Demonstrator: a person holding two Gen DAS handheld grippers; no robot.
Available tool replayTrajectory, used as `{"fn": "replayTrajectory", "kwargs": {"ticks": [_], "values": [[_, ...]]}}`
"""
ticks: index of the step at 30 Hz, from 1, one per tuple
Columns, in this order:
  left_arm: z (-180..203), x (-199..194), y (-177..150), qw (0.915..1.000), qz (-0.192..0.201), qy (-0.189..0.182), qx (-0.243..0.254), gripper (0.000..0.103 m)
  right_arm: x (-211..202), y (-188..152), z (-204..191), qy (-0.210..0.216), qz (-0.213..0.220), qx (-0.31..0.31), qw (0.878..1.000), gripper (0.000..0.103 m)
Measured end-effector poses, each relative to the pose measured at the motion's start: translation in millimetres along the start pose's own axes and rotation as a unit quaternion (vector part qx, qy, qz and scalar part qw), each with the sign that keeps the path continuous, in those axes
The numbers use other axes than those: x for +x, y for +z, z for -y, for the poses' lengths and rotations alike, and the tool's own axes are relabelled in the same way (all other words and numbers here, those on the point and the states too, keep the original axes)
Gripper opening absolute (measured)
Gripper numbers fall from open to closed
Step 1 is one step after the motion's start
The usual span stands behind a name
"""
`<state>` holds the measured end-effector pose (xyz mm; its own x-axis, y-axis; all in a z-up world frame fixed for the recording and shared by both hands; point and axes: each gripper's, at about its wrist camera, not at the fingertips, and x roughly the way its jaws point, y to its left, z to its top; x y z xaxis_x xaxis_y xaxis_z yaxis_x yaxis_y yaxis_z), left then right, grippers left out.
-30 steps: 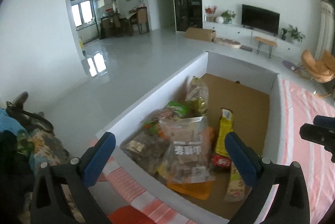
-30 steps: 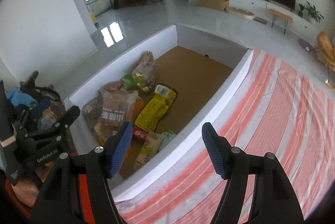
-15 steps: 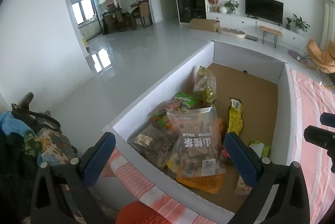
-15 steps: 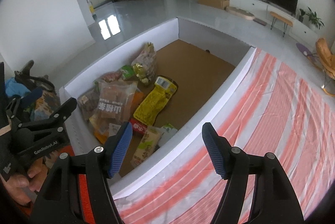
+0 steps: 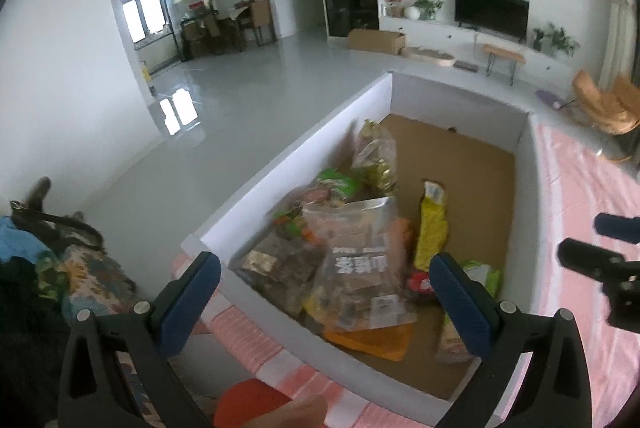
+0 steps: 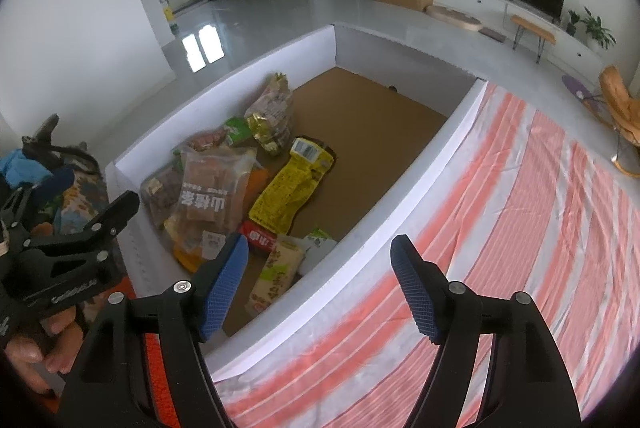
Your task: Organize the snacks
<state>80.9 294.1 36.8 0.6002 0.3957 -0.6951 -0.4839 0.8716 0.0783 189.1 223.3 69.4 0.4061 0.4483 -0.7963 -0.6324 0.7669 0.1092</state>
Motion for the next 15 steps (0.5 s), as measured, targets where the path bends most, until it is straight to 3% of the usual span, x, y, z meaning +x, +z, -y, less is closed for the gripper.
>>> {"fn": "replayTrajectory", "kwargs": {"ticks": [4,6,11,15], "values": [[-11.0,-12.6,9.1,0.9993,0.017,-0.017,-0.028,0.103,-1.9,4.1,-2.3,-0.015,0.000,-0.001,1.000,0.077],[-19.5,-20.1,16.5,0.9984,0.028,-0.026,-0.042,0.103,-4.6,6.0,-4.5,-0.024,0.007,-0.004,1.000,0.084],[-25.5,-31.8,30.6,0.9974,0.067,0.018,-0.023,0.103,-10.8,13.5,-13.6,-0.041,0.021,-0.022,0.999,0.086],[-30.2,-28.2,34.0,0.9990,0.028,-0.022,-0.026,0.103,-17.3,23.4,-17.3,-0.033,0.026,-0.019,0.999,0.086]]}}
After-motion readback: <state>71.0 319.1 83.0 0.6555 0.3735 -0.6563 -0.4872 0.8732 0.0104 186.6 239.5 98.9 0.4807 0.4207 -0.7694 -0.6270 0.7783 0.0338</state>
